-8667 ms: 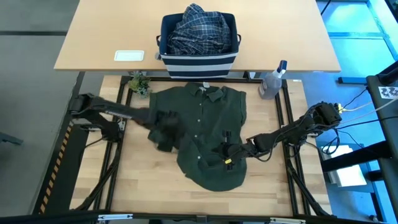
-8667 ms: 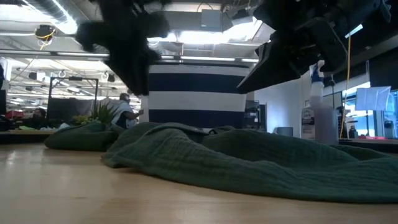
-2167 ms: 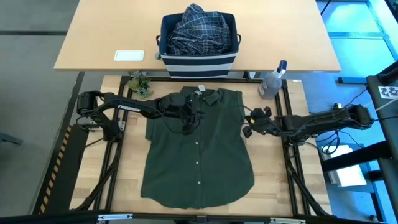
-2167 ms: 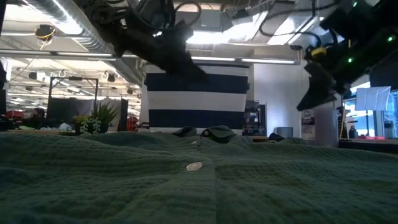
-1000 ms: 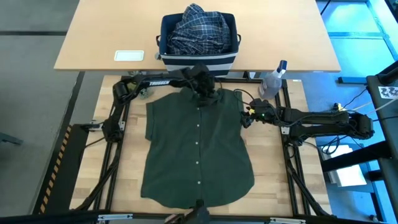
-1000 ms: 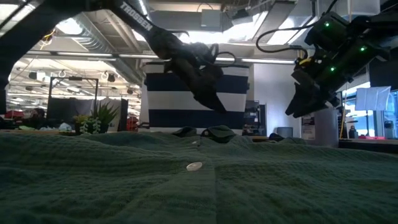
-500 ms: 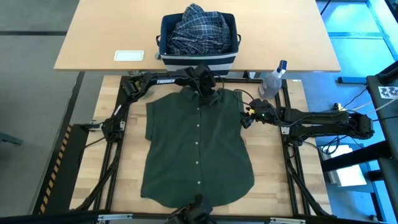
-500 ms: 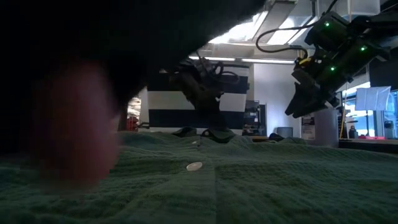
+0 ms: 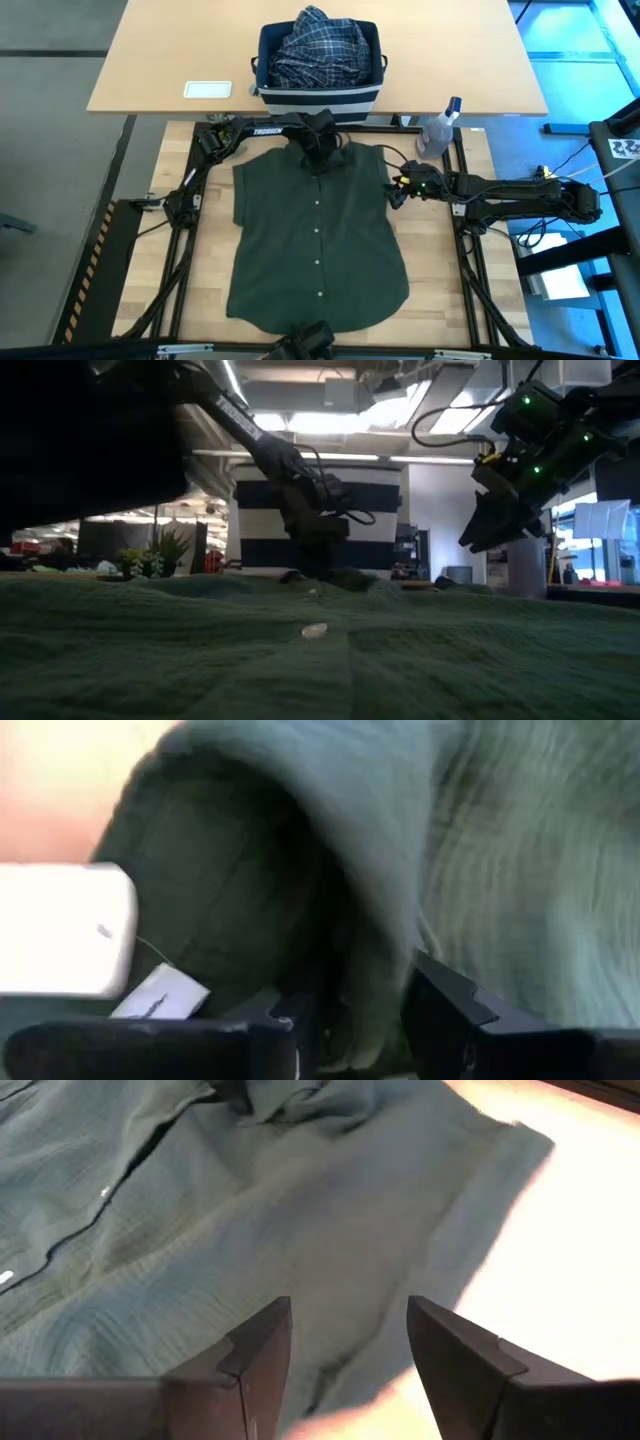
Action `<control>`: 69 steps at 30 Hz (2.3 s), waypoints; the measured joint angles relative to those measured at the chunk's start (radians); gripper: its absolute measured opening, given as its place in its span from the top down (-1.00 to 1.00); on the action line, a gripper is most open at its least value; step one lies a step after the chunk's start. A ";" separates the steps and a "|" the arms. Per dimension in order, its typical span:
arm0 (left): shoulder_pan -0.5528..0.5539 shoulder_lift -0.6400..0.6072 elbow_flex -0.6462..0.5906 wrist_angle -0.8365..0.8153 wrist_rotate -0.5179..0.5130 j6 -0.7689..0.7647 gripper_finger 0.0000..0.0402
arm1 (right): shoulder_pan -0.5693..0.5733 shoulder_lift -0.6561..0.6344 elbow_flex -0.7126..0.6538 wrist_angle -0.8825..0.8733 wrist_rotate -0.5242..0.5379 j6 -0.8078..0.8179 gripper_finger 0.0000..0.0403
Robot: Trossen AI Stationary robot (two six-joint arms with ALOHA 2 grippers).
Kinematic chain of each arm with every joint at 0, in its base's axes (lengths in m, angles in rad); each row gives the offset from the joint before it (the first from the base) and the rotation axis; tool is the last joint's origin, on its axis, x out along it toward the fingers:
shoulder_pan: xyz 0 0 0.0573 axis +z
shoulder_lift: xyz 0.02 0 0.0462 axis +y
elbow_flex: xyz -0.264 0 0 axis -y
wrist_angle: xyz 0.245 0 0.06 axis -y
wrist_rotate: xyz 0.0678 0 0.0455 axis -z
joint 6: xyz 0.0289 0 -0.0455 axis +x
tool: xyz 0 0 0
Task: Fold Laundry from Bin
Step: Fold the green polo shirt
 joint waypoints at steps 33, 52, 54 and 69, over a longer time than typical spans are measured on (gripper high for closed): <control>-0.044 -0.221 -0.001 -0.035 0.063 0.260 0.39 | 0.321 0.002 0.001 -0.146 -0.228 0.234 0.01; -0.142 -0.166 -0.001 0.002 0.100 0.257 0.33 | 0.622 0.287 0.004 -0.015 -0.270 0.678 0.01; -0.161 -0.166 -0.001 0.001 0.100 0.259 0.33 | 0.622 0.298 0.004 0.013 -0.279 0.680 0.01; -0.254 -0.166 -0.001 0.011 0.099 0.264 0.33 | 0.623 0.313 0.000 0.050 -0.222 0.543 0.95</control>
